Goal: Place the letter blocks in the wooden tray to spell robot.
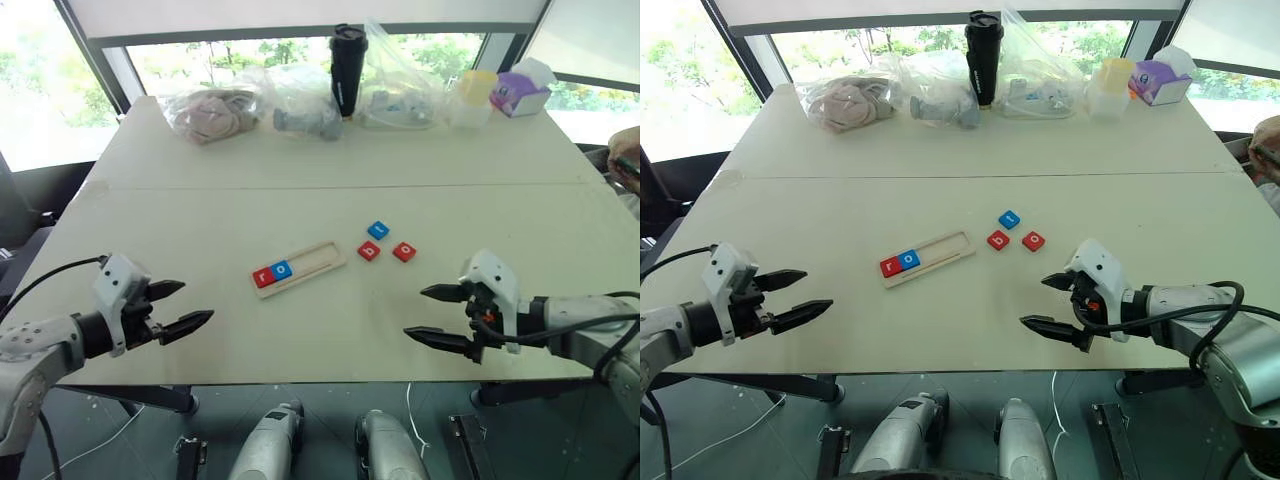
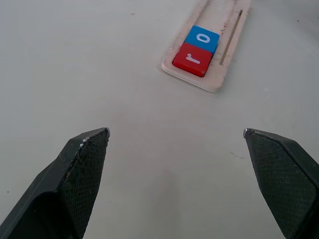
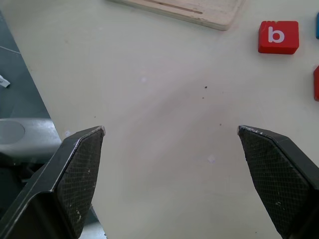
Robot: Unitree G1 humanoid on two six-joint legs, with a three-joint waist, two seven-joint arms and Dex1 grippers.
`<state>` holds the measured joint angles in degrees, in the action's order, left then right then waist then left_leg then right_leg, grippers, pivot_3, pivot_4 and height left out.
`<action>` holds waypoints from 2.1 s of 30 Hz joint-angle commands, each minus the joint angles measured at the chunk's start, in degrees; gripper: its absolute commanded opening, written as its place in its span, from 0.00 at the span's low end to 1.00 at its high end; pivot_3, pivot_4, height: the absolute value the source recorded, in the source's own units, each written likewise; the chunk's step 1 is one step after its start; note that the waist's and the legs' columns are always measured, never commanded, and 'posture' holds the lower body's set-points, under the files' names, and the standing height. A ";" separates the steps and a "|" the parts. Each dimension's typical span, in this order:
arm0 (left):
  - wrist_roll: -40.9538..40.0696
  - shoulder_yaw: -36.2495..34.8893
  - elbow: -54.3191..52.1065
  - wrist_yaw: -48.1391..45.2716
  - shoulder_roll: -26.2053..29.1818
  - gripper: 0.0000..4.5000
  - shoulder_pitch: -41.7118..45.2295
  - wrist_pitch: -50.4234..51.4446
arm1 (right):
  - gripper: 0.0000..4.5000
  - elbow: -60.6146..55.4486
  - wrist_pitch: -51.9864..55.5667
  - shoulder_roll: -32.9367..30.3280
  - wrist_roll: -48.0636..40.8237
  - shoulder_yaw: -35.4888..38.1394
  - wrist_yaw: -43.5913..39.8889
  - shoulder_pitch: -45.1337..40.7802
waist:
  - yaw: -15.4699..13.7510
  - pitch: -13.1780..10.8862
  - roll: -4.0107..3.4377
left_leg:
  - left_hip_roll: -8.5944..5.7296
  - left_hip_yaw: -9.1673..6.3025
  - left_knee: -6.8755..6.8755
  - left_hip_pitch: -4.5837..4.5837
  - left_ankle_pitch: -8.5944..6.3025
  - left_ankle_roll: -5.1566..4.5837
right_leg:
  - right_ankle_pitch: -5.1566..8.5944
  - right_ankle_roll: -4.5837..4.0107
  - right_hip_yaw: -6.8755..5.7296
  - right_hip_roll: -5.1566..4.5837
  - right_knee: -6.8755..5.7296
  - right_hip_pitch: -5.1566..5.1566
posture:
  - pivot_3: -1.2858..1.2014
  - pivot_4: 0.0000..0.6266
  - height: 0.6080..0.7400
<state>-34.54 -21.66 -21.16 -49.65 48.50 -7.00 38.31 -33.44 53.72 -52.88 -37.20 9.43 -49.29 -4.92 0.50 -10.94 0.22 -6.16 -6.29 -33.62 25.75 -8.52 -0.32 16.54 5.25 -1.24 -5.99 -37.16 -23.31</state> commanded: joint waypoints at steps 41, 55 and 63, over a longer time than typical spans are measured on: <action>25.07 36.27 28.13 -12.09 -6.00 1.00 41.97 -15.48 | 0.98 -6.92 8.07 10.70 -1.71 -10.36 19.57 -10.30 | 0.09 -0.03 0.06 | -0.03 0.01 -0.31 0.08 0.10 -0.16 | -0.29 0.35 -0.03 0.08 -0.08 0.10 | 0.52 0.24 1.00; 29.56 37.13 25.20 -7.76 -10.10 1.00 36.46 -14.58 | 0.98 -5.13 5.76 12.00 -0.74 -10.86 19.13 -10.55 | 0.01 0.00 0.07 | -0.02 -0.02 -0.41 -0.03 0.11 -0.17 | -0.34 0.42 -0.04 0.12 -0.19 0.19 | 0.52 0.24 1.00; 28.59 36.17 24.67 -8.33 -10.06 0.70 35.09 -13.29 | 1.00 -3.48 5.37 12.73 -1.02 -10.16 18.78 -11.16 | 0.07 0.01 0.06 | -0.01 -0.03 -0.41 -0.19 0.11 -0.17 | -0.34 0.41 -0.04 0.12 -0.18 0.21 | 0.52 0.24 1.00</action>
<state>-6.49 14.62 3.28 -57.65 38.02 28.79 24.42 -36.22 60.25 -40.19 -38.37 -1.78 -30.21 -15.39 0.58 -10.92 0.28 -6.17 -6.31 -34.03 25.56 -8.41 -0.48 16.20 5.67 -1.28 -5.88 -37.34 -23.11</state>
